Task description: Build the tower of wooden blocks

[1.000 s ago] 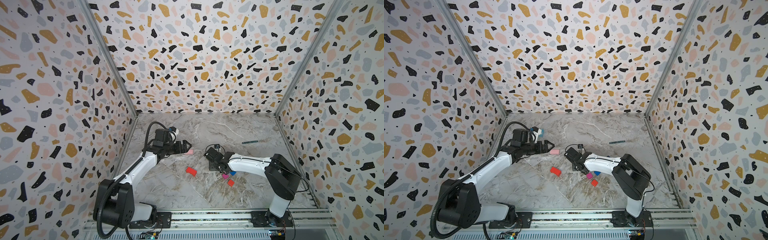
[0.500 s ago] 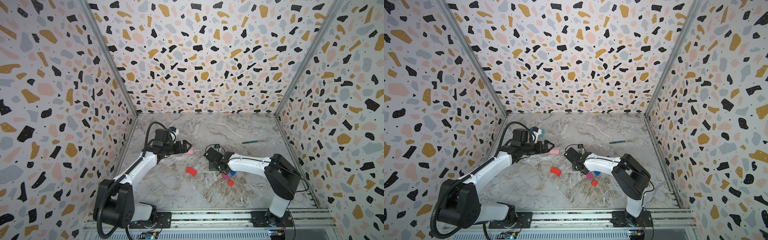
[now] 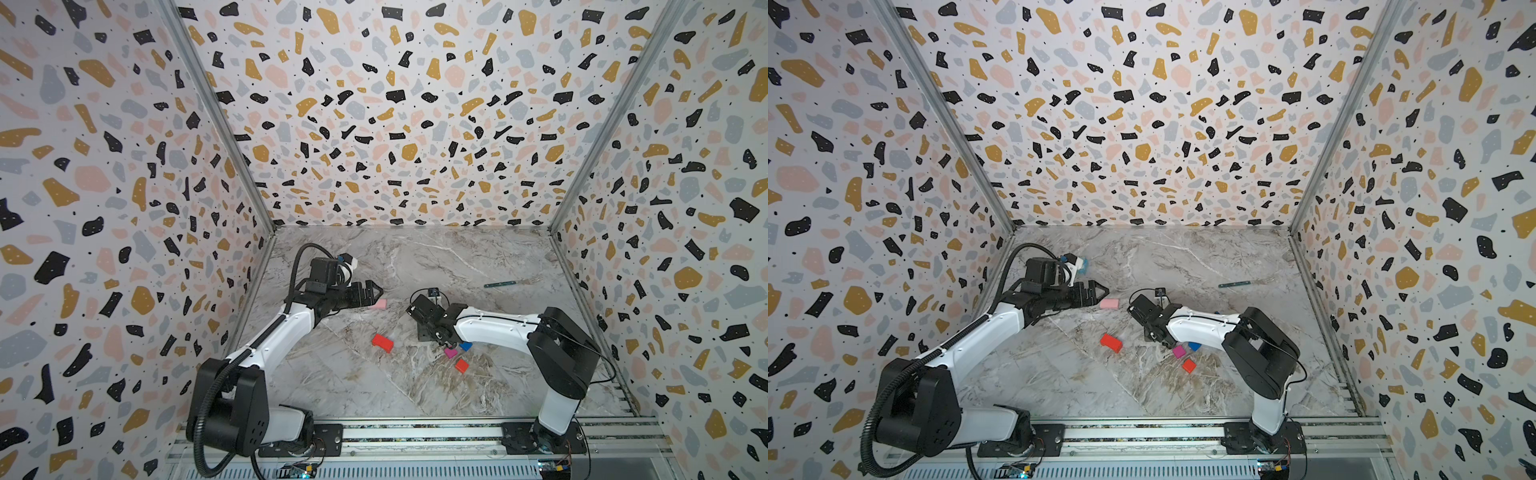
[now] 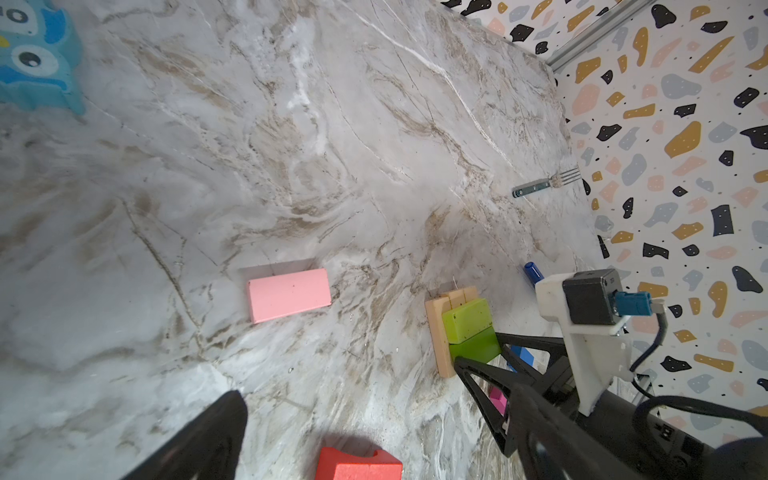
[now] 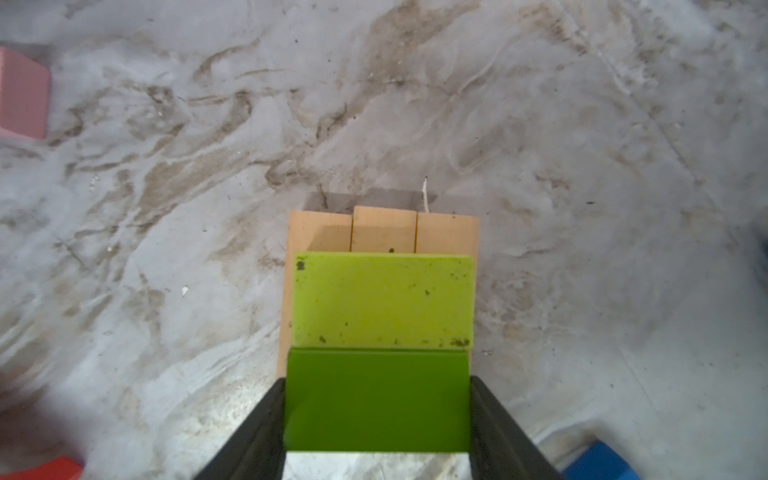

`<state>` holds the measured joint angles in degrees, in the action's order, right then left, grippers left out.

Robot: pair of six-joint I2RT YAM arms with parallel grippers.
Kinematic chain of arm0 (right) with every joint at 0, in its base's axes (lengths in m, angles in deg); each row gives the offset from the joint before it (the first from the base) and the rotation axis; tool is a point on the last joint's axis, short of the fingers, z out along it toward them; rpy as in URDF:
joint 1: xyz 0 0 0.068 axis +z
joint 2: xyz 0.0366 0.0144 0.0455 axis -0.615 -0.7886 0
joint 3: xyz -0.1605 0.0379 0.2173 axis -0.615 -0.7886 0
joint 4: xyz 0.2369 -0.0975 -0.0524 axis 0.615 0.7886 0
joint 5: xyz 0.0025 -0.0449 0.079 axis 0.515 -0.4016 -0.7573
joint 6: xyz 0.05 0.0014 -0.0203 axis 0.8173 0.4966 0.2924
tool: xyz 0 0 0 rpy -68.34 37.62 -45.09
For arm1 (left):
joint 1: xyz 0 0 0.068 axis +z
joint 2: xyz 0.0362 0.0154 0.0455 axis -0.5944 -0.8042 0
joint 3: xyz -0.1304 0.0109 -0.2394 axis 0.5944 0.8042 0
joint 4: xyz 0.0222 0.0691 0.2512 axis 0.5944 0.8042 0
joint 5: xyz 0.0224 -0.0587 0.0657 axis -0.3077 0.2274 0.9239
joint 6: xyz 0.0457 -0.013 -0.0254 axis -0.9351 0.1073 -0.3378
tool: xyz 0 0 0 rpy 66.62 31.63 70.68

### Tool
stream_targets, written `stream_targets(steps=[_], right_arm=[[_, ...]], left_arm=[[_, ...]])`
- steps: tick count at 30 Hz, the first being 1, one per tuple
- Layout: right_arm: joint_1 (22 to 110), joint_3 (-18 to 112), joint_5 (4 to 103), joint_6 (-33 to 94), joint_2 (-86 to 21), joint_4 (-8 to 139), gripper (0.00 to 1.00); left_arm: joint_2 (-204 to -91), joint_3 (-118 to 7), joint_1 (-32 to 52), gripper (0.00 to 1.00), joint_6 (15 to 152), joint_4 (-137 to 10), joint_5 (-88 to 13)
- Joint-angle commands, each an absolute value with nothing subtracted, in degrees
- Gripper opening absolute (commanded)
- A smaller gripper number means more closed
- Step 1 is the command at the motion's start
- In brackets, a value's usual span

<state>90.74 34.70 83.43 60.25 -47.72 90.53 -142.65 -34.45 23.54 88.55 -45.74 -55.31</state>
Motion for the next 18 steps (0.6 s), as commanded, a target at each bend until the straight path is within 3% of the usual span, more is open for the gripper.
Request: stream_targets(steps=[1, 18], right_arm=[[90.97, 36.43, 84.06, 61.34, -47.86, 92.39, 0.49], [91.20, 36.08, 84.21, 62.88, -48.26, 92.36, 0.49]], left_arm=[[-143.17, -33.99, 23.29, 0.99, 87.56, -45.86, -55.34], [-143.05, -33.99, 23.29, 0.99, 87.53, -45.92, -55.42]])
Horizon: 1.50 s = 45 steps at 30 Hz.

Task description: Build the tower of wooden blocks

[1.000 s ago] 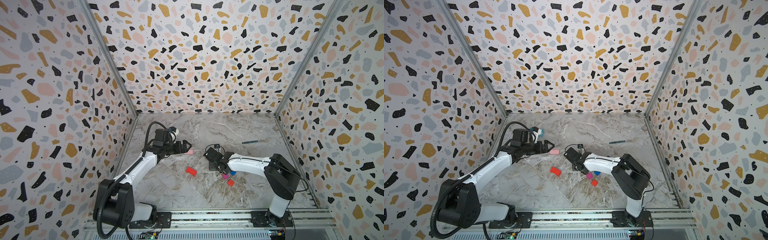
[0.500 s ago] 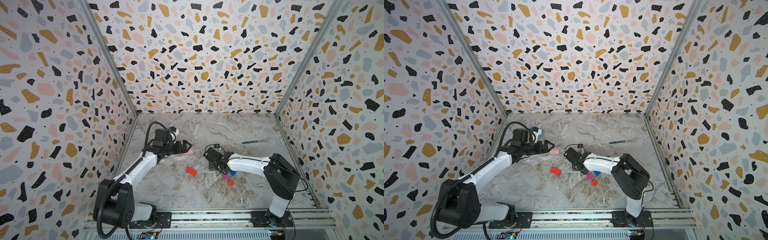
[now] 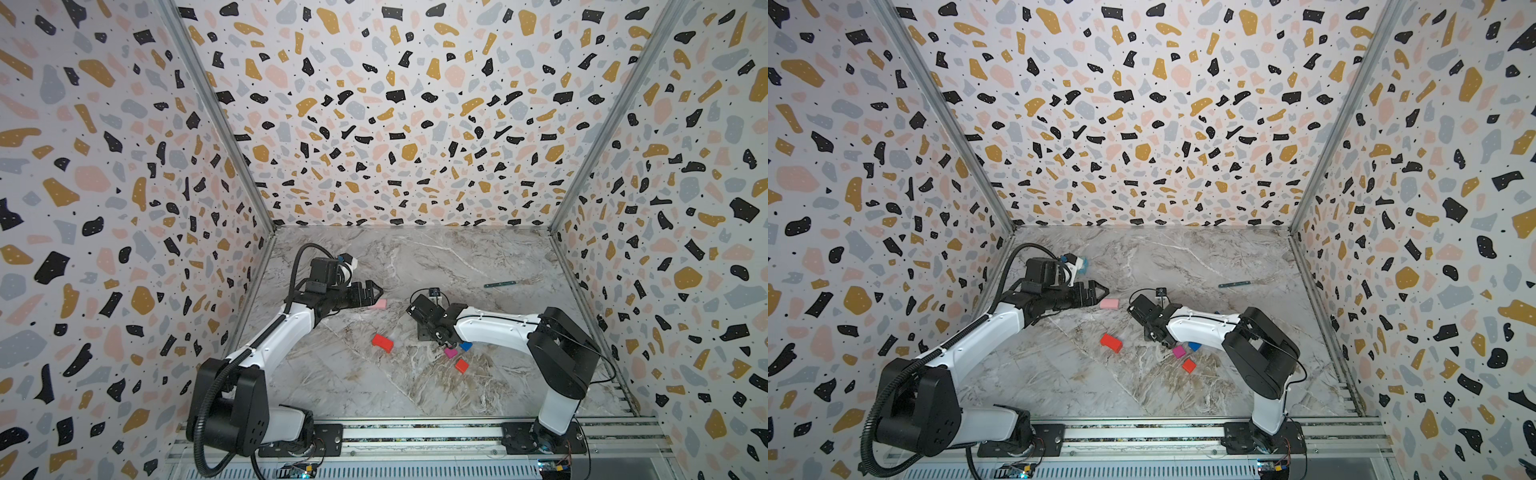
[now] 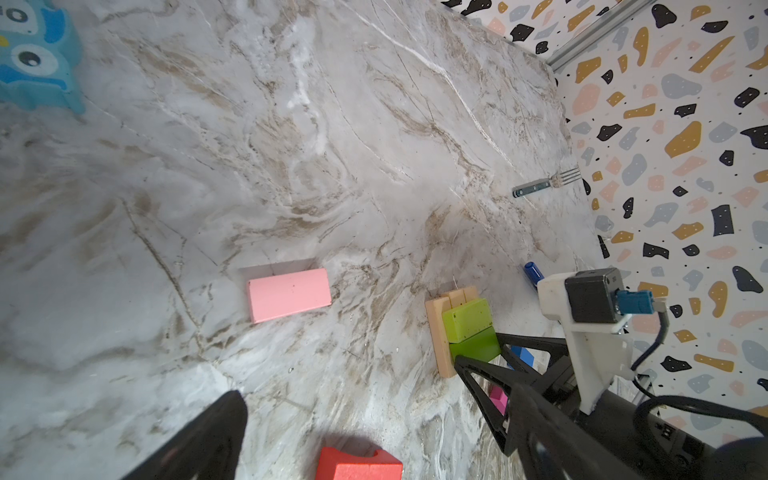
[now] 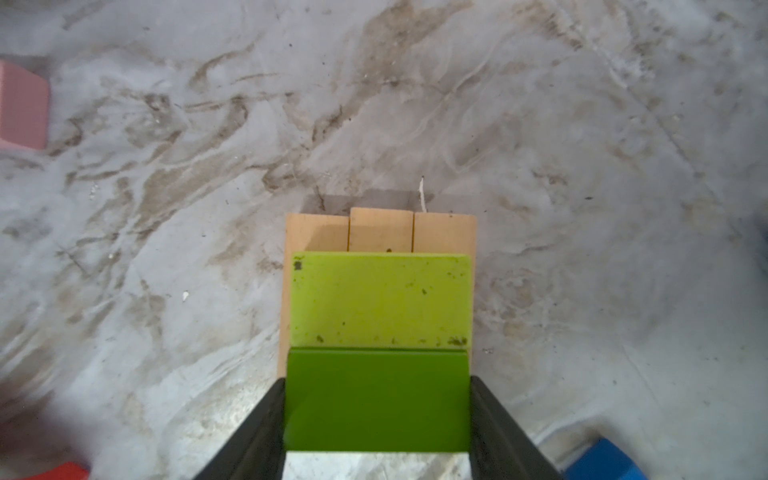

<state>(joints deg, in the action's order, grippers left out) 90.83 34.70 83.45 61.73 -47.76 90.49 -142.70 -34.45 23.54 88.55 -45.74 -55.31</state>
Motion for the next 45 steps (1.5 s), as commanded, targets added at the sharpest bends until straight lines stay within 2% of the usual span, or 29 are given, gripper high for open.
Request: stream_targets(steps=[1, 45], right_arm=[[91.21, 36.06, 84.33, 63.04, -48.24, 92.44, 0.49], [91.47, 37.22, 86.01, 63.89, -49.04, 93.32, 0.49]], left_arm=[[-143.03, -33.99, 23.31, 0.99, 87.54, -45.85, -55.43], [-143.17, -33.98, 23.29, 0.98, 87.45, -45.91, -55.59]])
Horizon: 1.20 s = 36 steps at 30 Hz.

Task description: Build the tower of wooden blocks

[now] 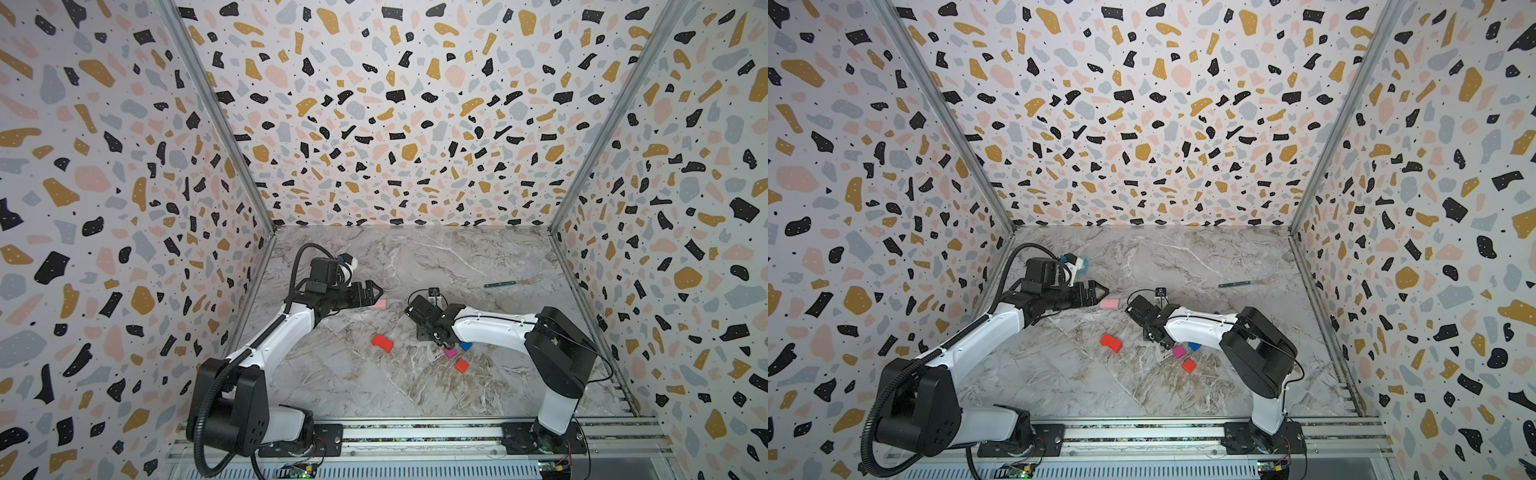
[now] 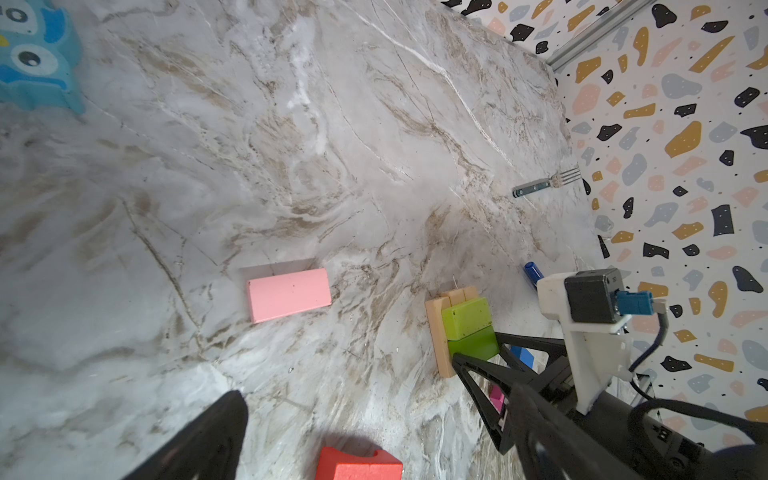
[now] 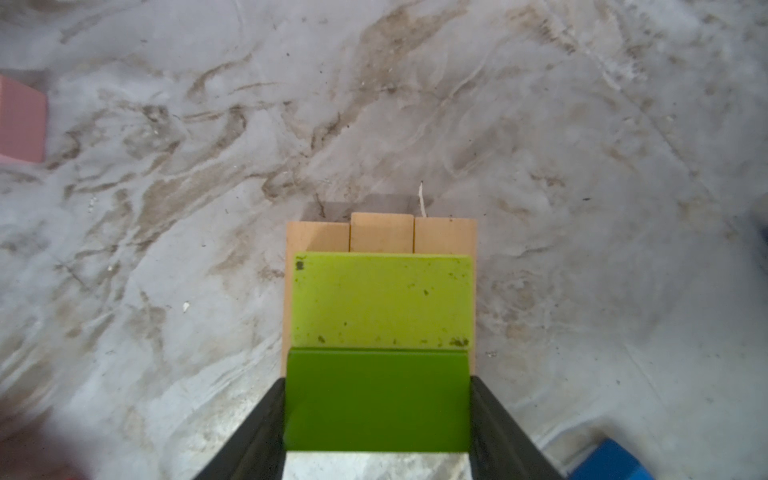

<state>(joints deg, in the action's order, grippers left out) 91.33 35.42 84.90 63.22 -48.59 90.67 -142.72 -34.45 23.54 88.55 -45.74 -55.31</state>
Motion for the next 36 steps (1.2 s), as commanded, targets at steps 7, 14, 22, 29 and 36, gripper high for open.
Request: stream_targets(steps=[7, 14, 22, 29, 36], right_arm=[[91.55, 37.48, 86.06, 63.59, -49.19, 93.33, 0.49], [91.50, 37.52, 86.12, 63.67, -49.26, 93.18, 0.49], [91.45, 37.27, 85.64, 63.78, -49.62, 92.91, 0.49], [91.47, 37.30, 85.67, 63.90, -49.63, 92.88, 0.49], [91.41, 37.23, 85.73, 63.85, -49.78, 92.76, 0.49]], left_arm=[[-143.13, -33.98, 23.30, 0.98, 87.45, -45.92, -55.63], [-143.14, -33.98, 23.31, 0.98, 87.45, -45.89, -55.64], [-143.14, -33.98, 23.32, 0.98, 87.45, -45.86, -55.54], [-143.11, -33.99, 23.24, 0.98, 87.45, -45.91, -55.53], [-143.12, -33.99, 23.35, 0.98, 87.45, -45.90, -55.56]])
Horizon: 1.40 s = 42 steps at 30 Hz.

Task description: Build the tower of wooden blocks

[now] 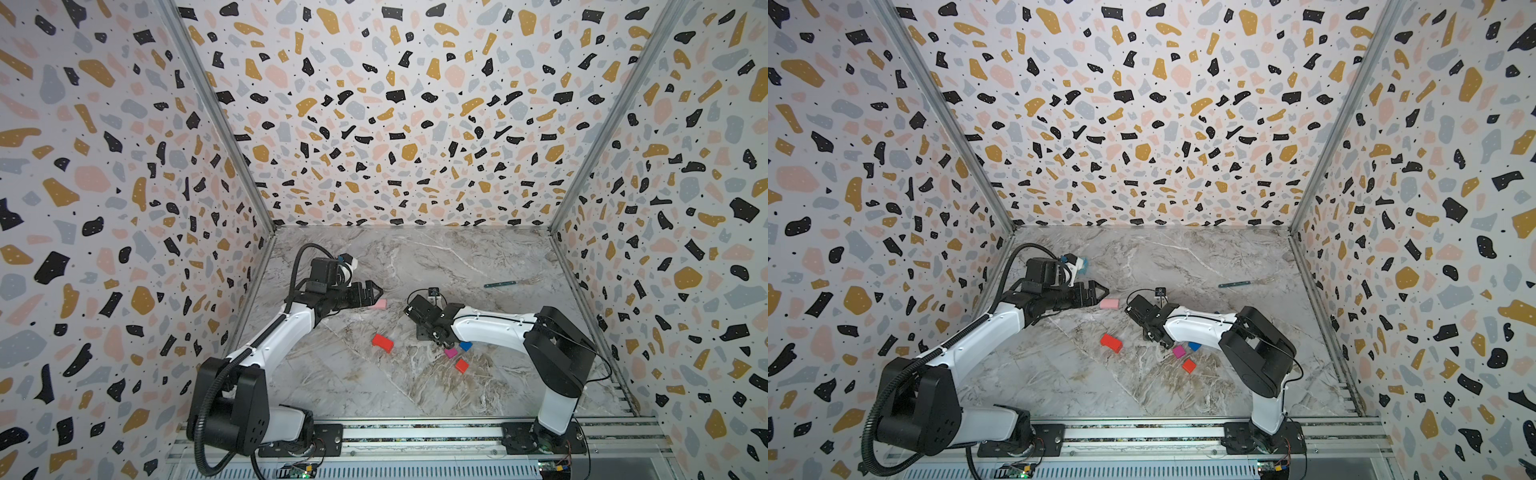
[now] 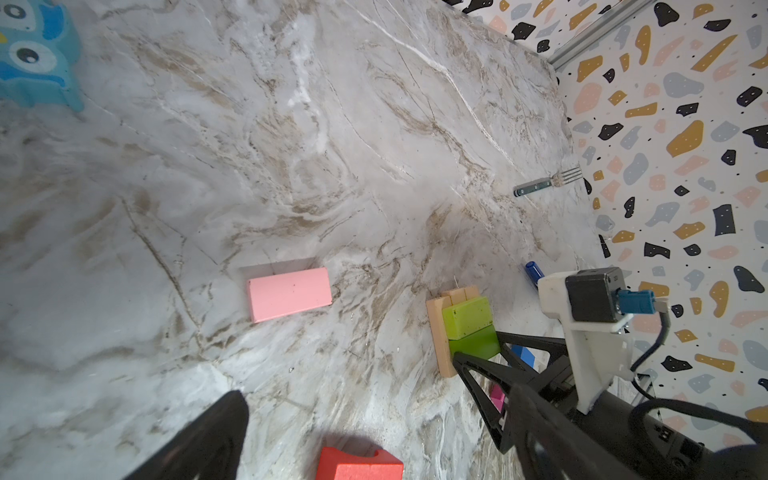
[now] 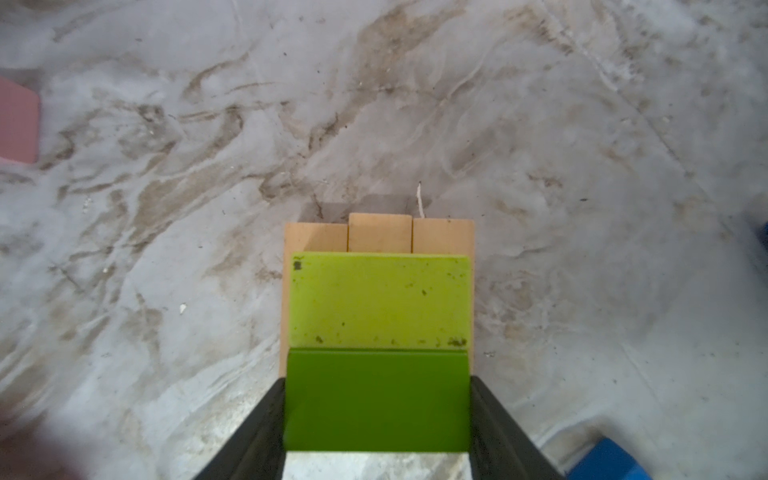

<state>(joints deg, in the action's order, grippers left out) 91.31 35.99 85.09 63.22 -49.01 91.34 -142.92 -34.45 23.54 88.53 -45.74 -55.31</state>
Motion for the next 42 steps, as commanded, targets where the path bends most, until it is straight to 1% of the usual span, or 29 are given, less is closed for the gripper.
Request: stream_targets(steps=[1, 27, 32, 42], right_arm=[[91.46, 37.31, 85.79, 63.95, -49.73, 92.80, 0.49], [91.37, 37.09, 85.71, 64.13, -50.00, 93.09, 0.50], [91.46, 36.95, 85.64, 64.12, -49.97, 93.02, 0.56], [91.41, 37.09, 85.72, 64.03, -49.82, 93.33, 0.61]], left_arm=[[-143.15, -33.99, 23.33, 0.98, 87.45, -45.89, -55.53], [-143.16, -33.98, 23.31, 0.98, 87.45, -45.90, -55.52], [-143.13, -33.98, 23.25, 0.98, 87.45, -45.85, -55.51], [-143.12, -33.99, 23.23, 0.98, 87.45, -45.90, -55.51]])
